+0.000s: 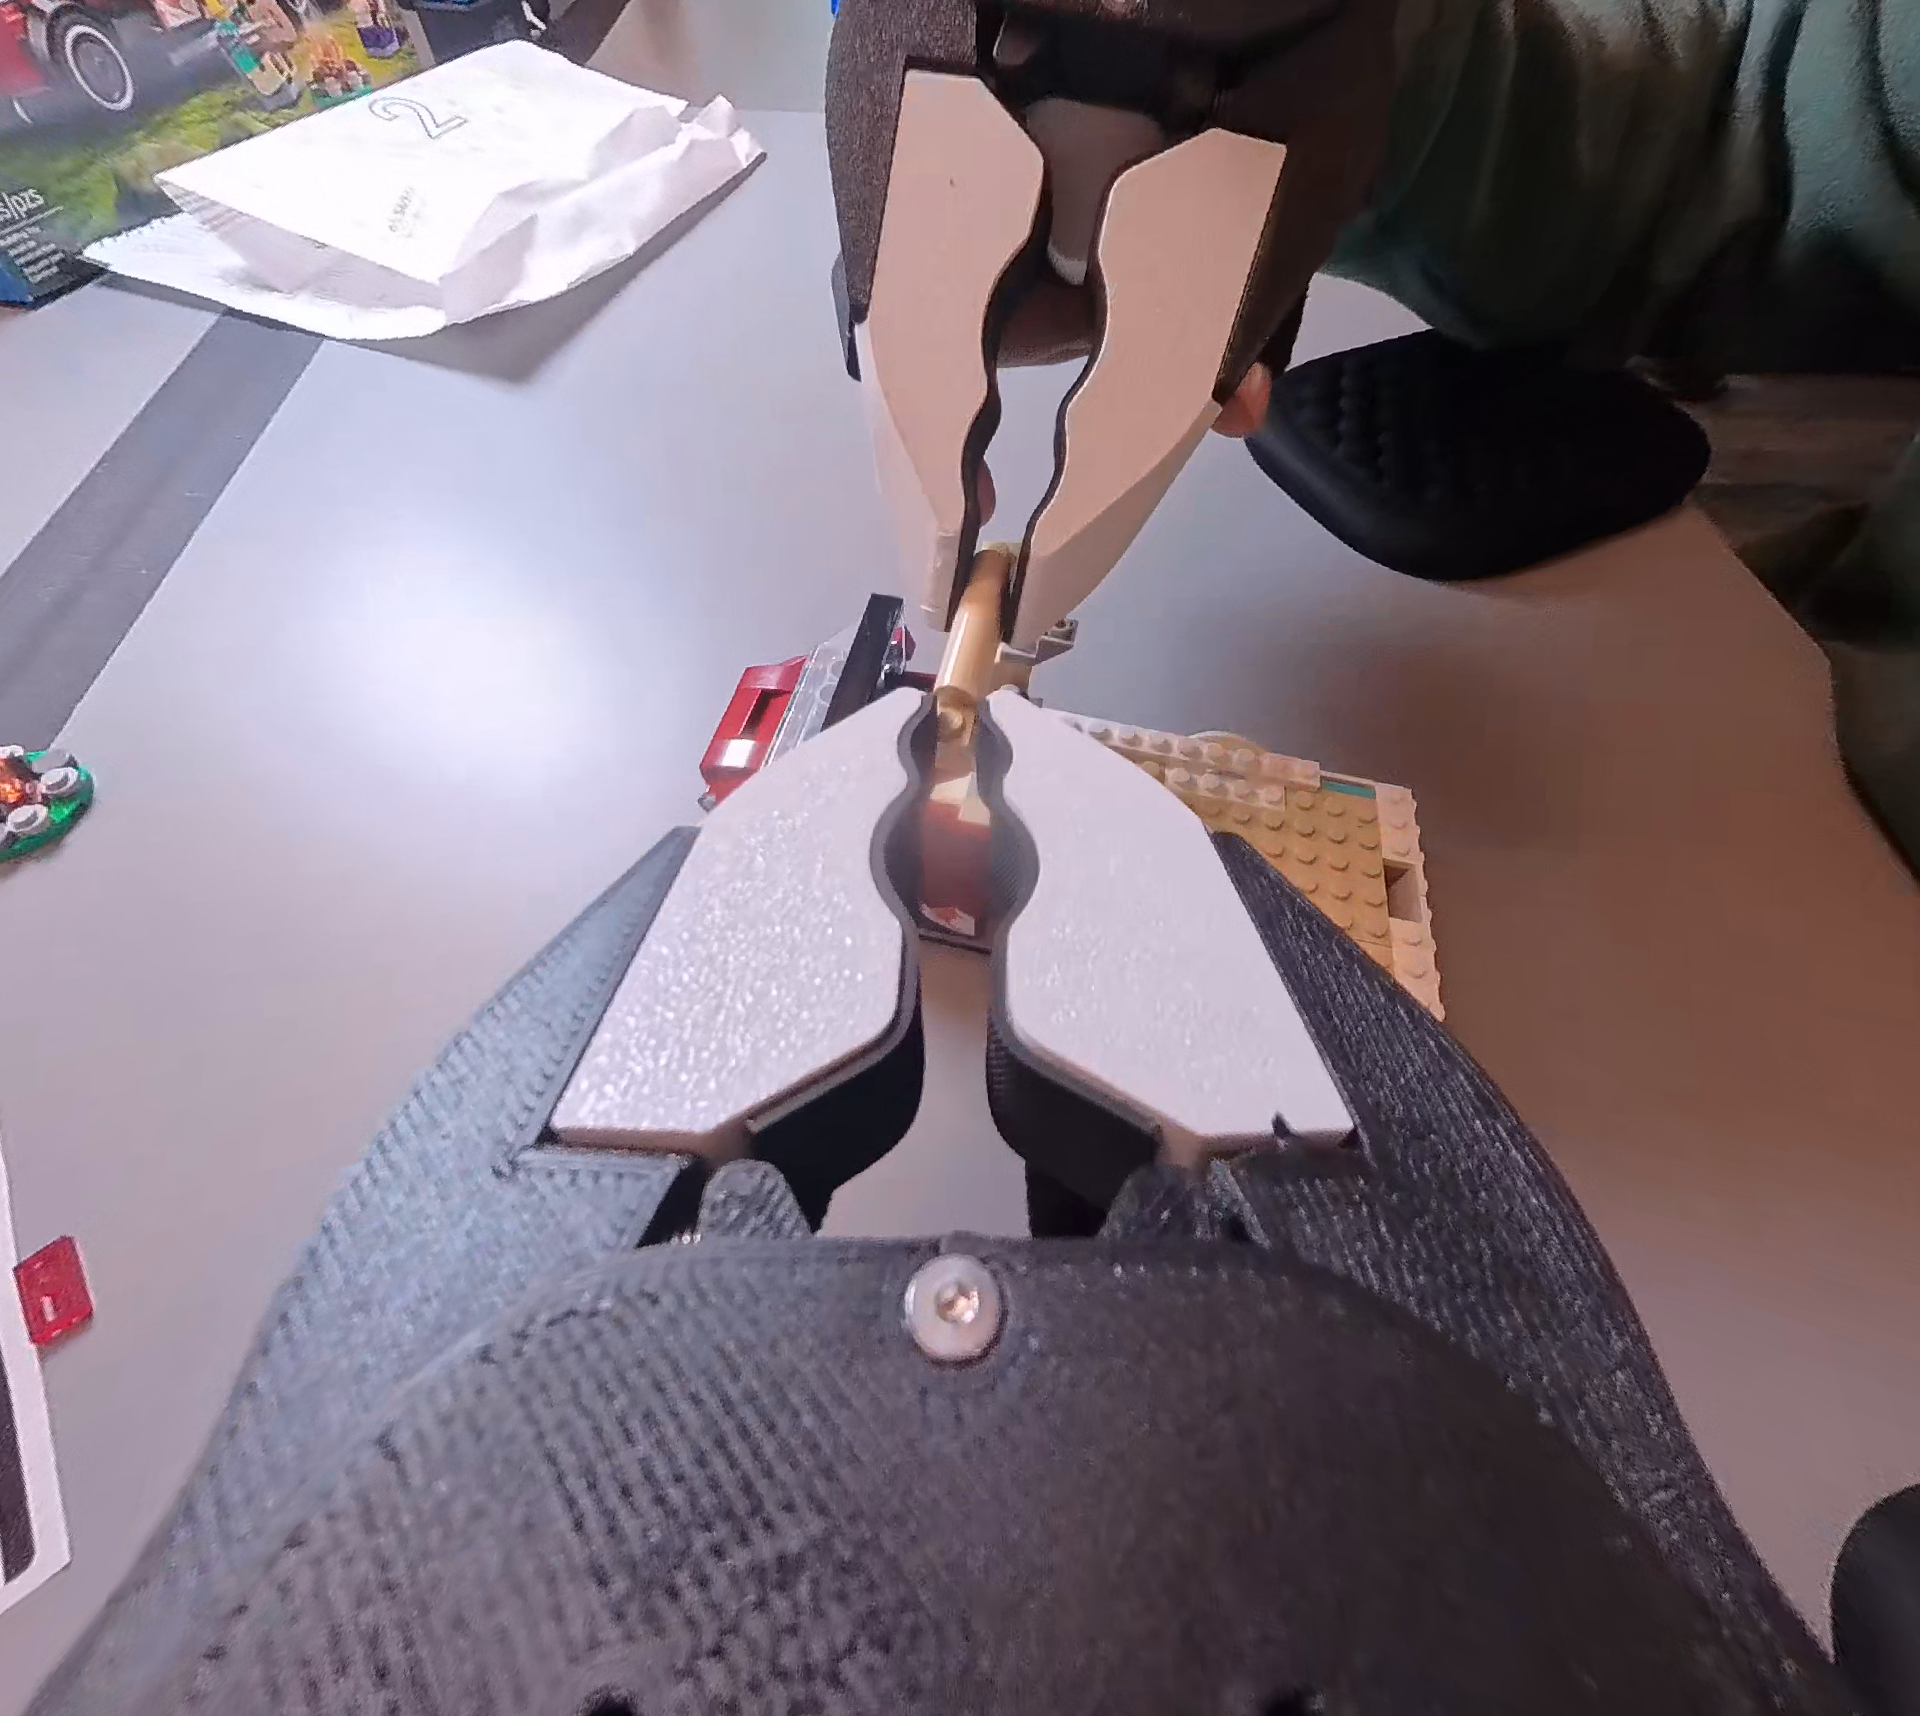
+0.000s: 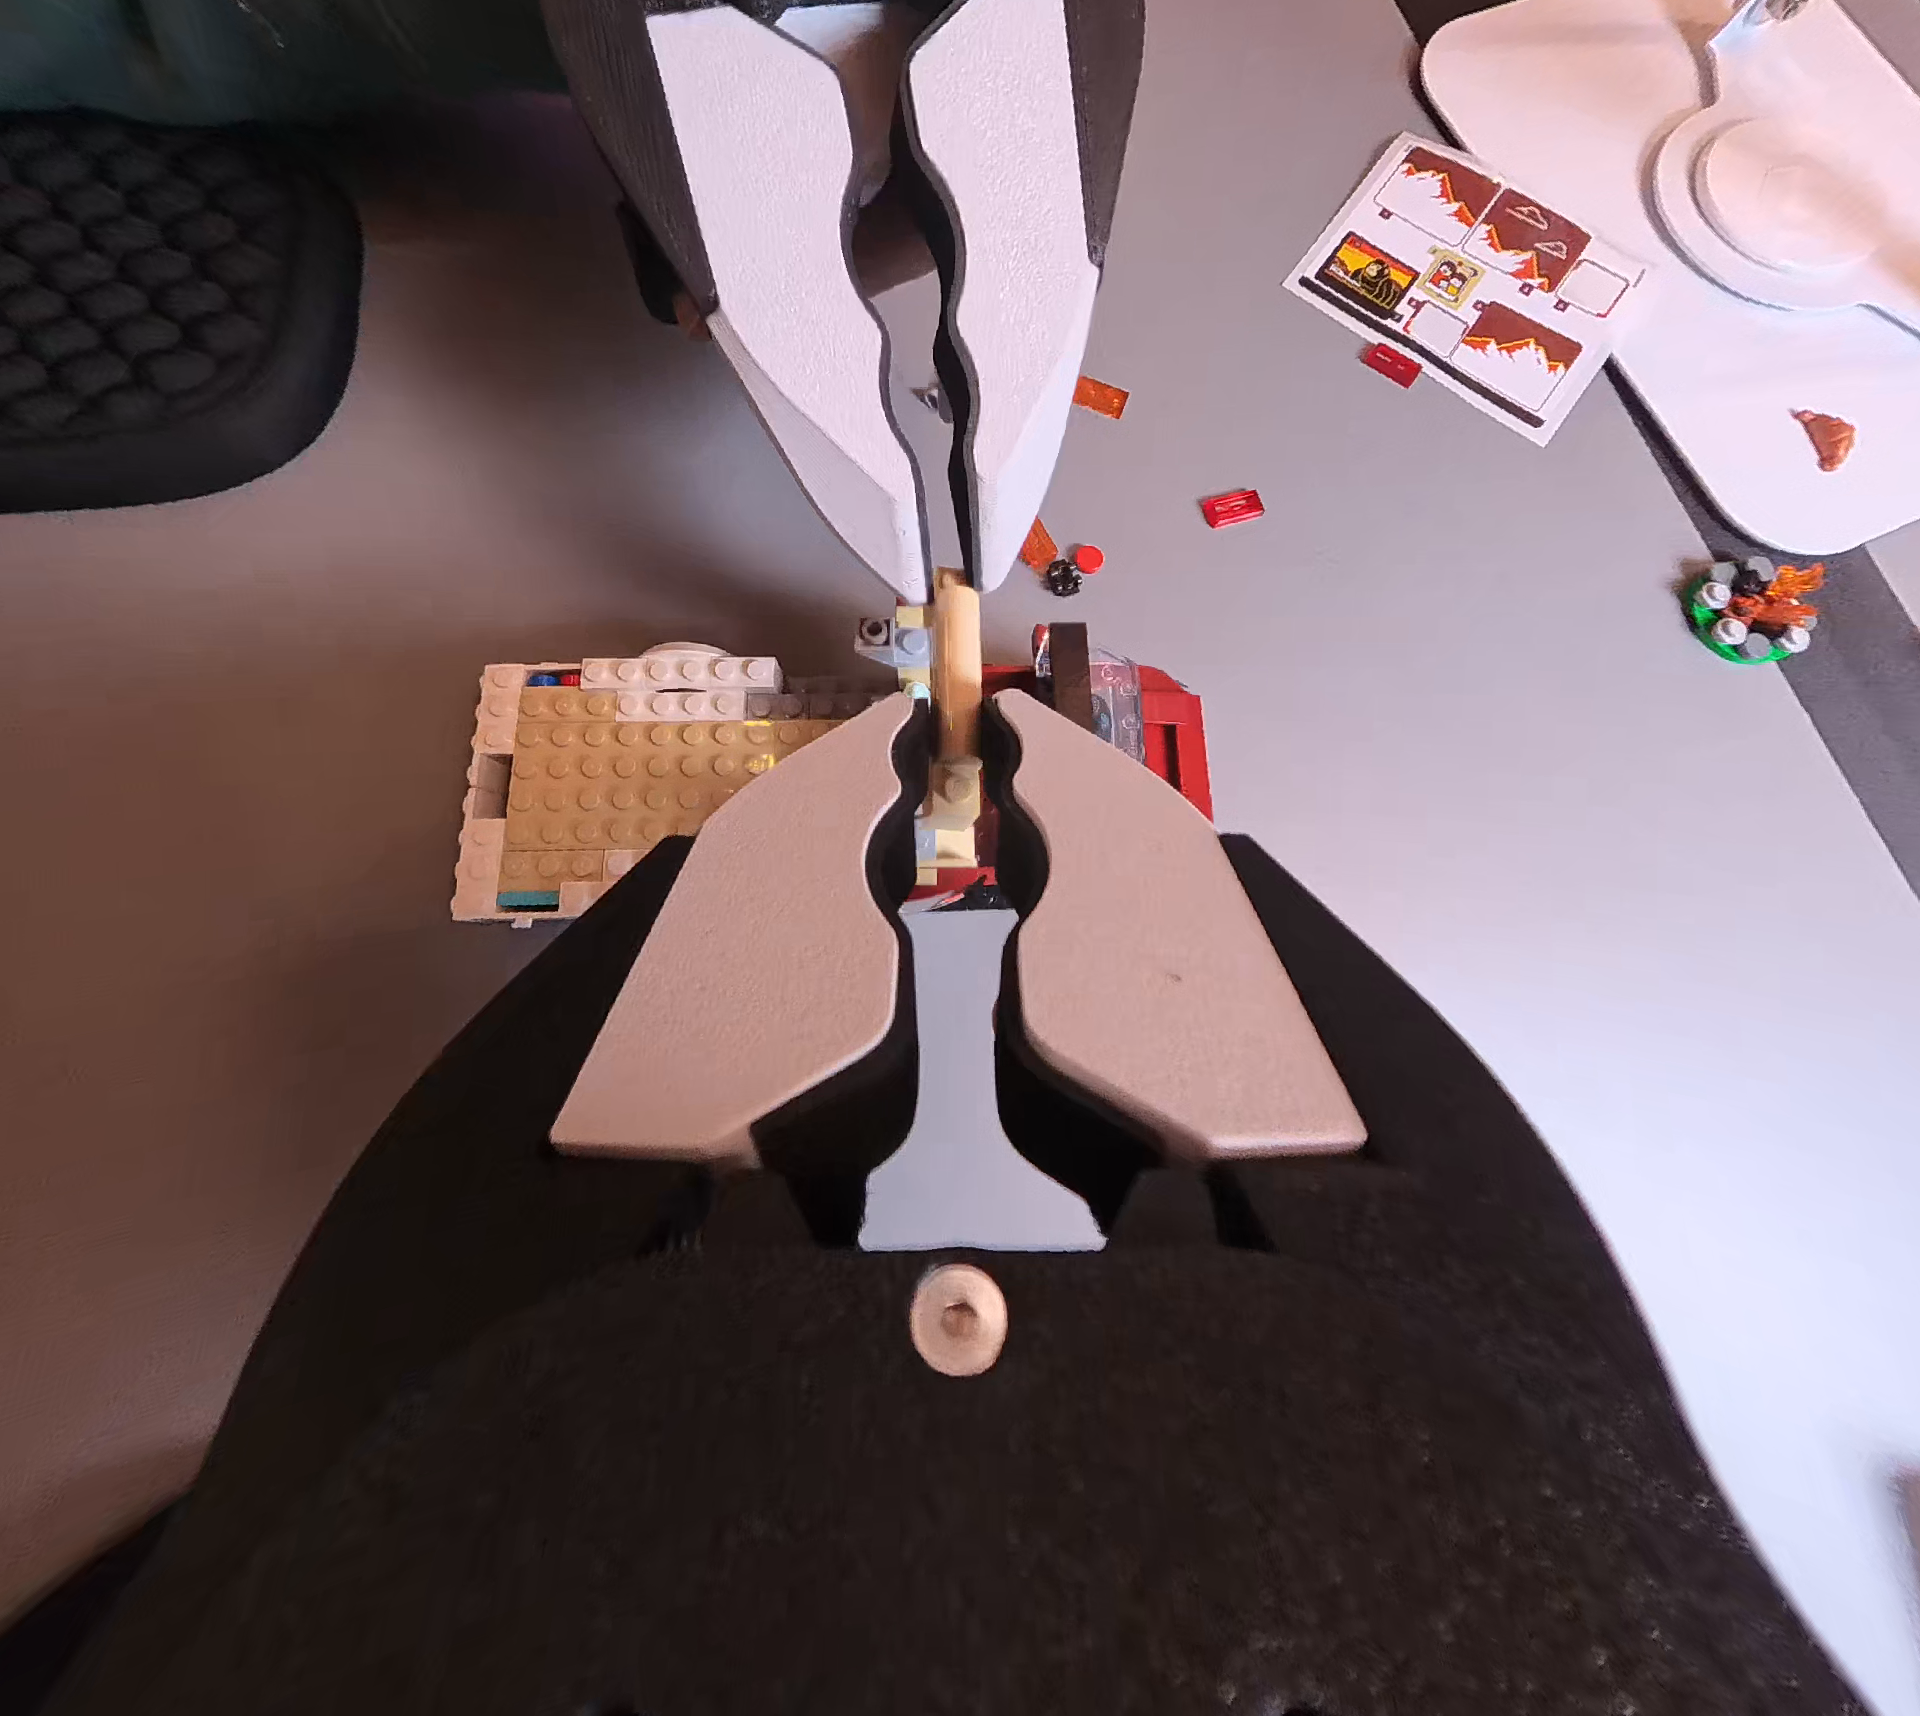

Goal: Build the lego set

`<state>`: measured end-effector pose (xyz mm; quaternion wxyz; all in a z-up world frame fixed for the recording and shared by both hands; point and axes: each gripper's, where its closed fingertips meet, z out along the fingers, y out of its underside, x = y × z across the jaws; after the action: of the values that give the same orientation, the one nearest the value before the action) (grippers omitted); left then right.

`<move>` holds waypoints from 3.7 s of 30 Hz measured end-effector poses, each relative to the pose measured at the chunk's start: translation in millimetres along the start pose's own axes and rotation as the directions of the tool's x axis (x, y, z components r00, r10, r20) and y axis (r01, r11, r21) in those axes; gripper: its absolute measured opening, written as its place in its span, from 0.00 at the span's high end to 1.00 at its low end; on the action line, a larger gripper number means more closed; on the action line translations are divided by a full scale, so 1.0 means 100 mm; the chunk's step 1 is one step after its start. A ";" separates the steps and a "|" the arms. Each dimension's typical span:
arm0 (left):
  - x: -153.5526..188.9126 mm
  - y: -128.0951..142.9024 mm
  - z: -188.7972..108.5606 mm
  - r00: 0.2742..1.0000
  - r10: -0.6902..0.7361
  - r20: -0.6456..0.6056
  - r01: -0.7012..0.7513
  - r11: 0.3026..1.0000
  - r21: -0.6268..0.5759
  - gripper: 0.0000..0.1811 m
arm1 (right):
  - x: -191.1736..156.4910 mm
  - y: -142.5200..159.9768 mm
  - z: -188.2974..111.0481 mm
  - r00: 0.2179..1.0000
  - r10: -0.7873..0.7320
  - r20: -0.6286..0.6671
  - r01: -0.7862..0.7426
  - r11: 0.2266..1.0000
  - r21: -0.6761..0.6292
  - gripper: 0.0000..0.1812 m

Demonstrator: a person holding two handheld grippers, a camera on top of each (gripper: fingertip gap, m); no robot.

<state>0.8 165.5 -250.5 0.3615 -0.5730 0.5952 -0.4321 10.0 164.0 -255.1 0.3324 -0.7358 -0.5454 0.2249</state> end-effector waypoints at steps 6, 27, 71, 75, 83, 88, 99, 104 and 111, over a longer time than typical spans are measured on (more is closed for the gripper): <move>-0.02 -0.01 0.00 1.000 0.001 -0.019 -0.001 1.000 0.020 0.97 | -0.01 0.05 -0.12 0.998 0.033 0.045 -0.036 0.997 0.072 0.92; 0.00 0.11 0.07 0.999 -0.014 -0.050 0.013 1.000 -0.023 0.97 | -0.03 0.22 -0.08 0.985 0.093 0.145 -0.109 0.988 0.105 0.96; 0.02 0.16 0.05 0.989 -0.095 -0.113 0.087 0.994 -0.072 0.95 | -0.08 0.22 -0.08 0.980 0.054 0.192 -0.077 0.991 0.113 0.96; 0.03 0.14 0.04 0.990 -0.091 -0.112 0.084 0.994 -0.069 0.95 | -0.08 0.23 -0.09 0.979 0.055 0.196 -0.079 0.990 0.113 0.96; 0.06 0.16 0.01 0.986 -0.102 -0.132 0.093 0.993 -0.079 0.95 | -0.10 0.22 -0.07 0.979 0.045 0.199 -0.067 0.992 0.107 0.96; 0.09 0.17 -0.04 0.985 -0.100 -0.138 0.088 0.992 -0.089 0.92 | -0.10 0.21 -0.07 0.979 0.040 0.200 -0.062 0.993 0.105 0.96; 0.16 0.15 -0.02 0.996 0.018 -0.092 -0.031 0.990 -0.141 0.88 | -0.10 0.20 -0.06 0.978 0.037 0.207 -0.057 0.994 0.094 0.96; 0.16 0.25 0.02 0.995 0.082 -0.057 -0.092 0.973 -0.211 0.88 | -0.11 0.20 -0.05 0.977 0.039 0.210 -0.059 0.994 0.090 0.96; 0.13 0.18 -0.02 0.995 0.092 -0.029 -0.096 0.977 -0.189 0.89 | -0.11 0.20 -0.05 0.977 0.038 0.208 -0.058 0.994 0.091 0.96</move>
<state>-8.2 152.5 -265.4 0.3190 -0.5717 0.6639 -0.3614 23.0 148.5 -266.2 0.3039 -0.7048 -0.5473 0.3338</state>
